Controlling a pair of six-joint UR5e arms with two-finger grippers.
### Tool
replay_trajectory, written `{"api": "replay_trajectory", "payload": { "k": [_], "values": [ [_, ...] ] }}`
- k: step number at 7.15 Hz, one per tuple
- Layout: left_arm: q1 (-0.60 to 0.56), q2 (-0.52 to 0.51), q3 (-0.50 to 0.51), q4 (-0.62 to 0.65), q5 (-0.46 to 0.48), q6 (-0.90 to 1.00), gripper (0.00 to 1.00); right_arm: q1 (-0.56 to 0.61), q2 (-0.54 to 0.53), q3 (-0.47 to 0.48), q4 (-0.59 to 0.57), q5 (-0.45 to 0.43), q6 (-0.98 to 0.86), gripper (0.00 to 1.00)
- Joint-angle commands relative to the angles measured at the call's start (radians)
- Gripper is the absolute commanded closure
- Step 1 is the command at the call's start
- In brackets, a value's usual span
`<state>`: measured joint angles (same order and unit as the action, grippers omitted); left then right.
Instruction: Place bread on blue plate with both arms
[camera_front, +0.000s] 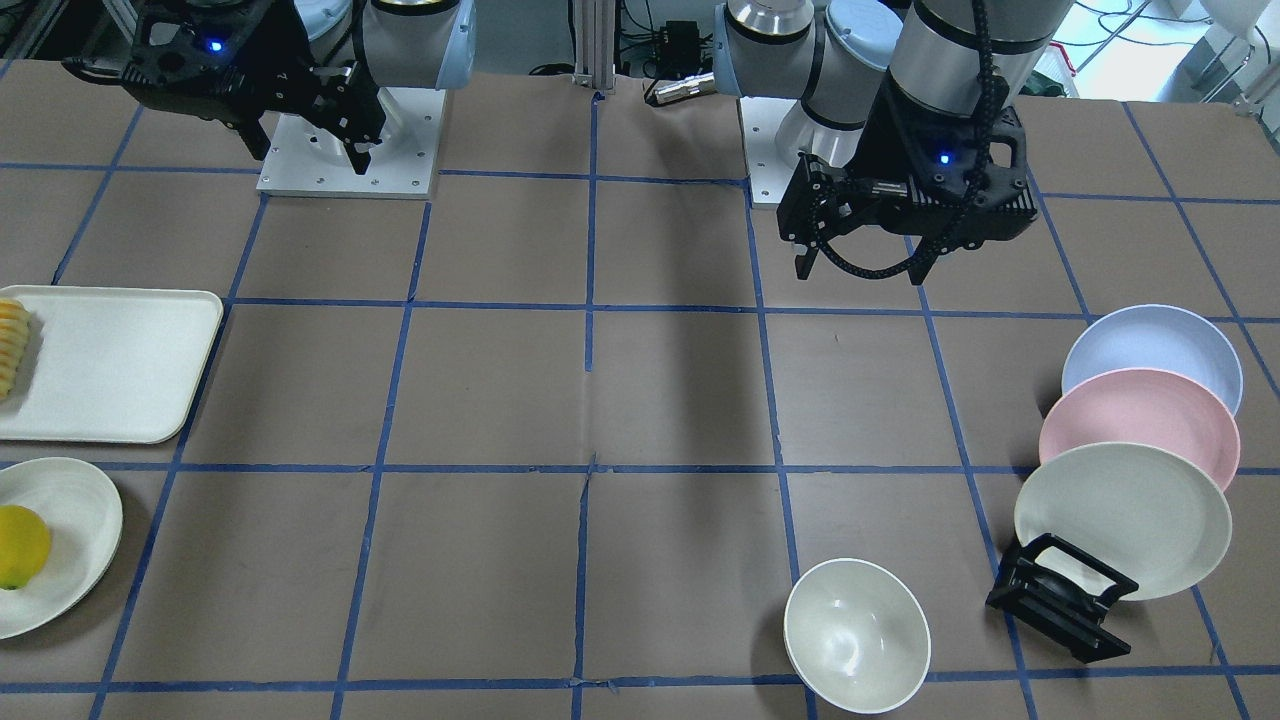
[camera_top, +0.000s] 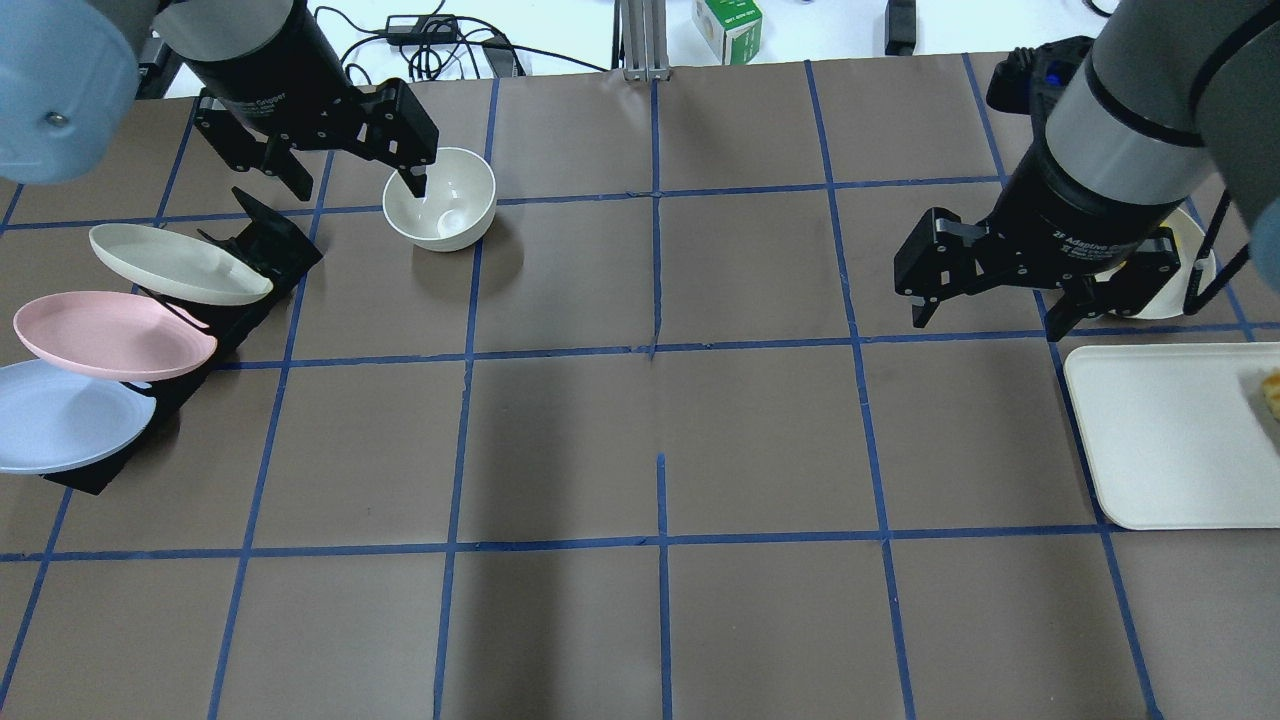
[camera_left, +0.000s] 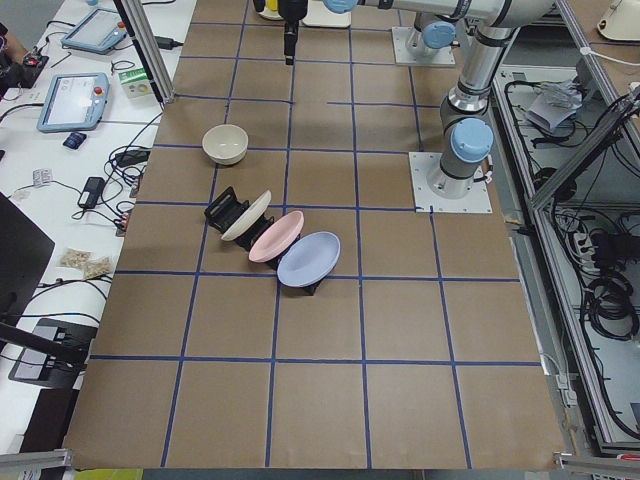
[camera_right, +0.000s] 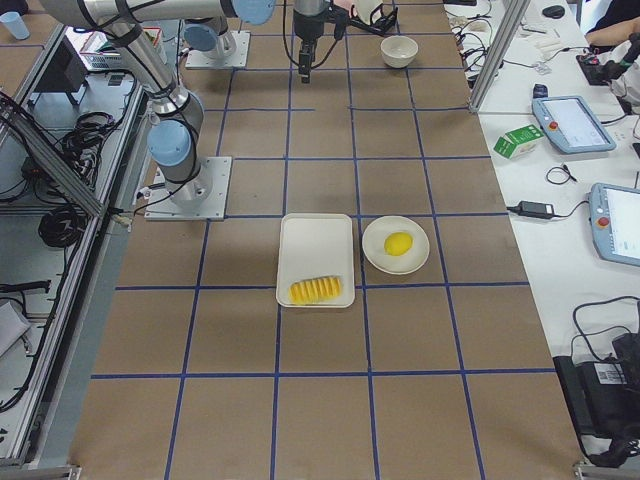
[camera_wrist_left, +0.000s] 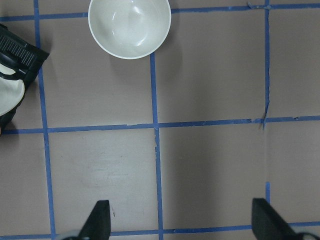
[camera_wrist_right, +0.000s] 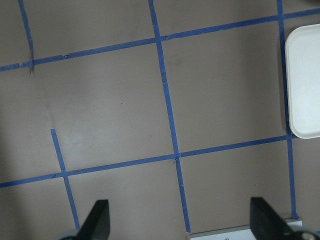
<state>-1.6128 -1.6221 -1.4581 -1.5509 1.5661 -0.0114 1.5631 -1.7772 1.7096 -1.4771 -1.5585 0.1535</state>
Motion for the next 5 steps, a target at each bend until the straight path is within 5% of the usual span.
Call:
{"api": "replay_trajectory", "payload": {
  "k": [1, 5],
  "values": [
    [0.001, 0.002, -0.007, 0.000, 0.000, 0.001, 0.00, -0.001, 0.001, 0.002, 0.000, -0.003, 0.001, 0.00],
    [0.005, 0.004, -0.005, 0.002, -0.001, 0.001, 0.00, 0.000, 0.001, 0.008, 0.003, -0.003, 0.001, 0.00]
  ]
}}
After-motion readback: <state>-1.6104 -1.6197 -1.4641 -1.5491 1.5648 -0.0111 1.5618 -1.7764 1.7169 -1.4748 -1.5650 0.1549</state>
